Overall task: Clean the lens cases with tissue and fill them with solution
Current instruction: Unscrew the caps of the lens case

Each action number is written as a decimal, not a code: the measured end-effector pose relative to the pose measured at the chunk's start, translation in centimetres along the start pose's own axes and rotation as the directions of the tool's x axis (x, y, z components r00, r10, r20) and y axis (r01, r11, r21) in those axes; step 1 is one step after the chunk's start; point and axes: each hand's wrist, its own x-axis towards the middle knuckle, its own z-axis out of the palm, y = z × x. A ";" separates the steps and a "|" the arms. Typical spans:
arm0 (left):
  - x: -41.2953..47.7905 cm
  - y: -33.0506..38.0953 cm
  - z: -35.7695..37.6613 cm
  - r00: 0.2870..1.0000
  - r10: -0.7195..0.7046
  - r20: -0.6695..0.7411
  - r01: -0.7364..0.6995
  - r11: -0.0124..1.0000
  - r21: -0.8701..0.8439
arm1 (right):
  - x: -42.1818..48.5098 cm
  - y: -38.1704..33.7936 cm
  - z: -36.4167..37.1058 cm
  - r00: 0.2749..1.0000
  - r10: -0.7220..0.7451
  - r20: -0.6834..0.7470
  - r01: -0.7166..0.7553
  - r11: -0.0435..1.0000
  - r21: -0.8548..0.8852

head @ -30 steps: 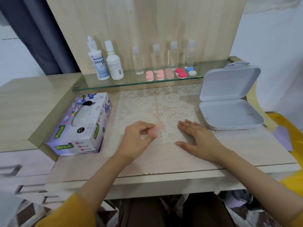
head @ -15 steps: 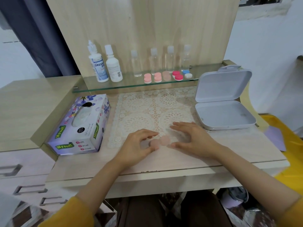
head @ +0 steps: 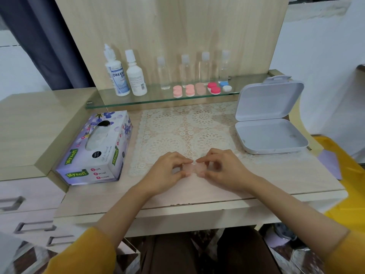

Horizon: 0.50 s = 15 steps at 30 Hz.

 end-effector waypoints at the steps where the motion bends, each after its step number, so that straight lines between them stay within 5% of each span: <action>1: 0.1 0.1 0.1 1.000 0.001 0.005 -0.001 1.000 -0.001 | 0.0 0.0 0.2 1.000 -0.006 -0.010 0.006 1.000 0.012; 15: -0.3 0.9 2.5 0.950 -0.092 -0.298 0.075 0.995 -0.068 | -0.3 0.2 1.3 0.995 -0.062 -0.082 0.056 0.996 -0.066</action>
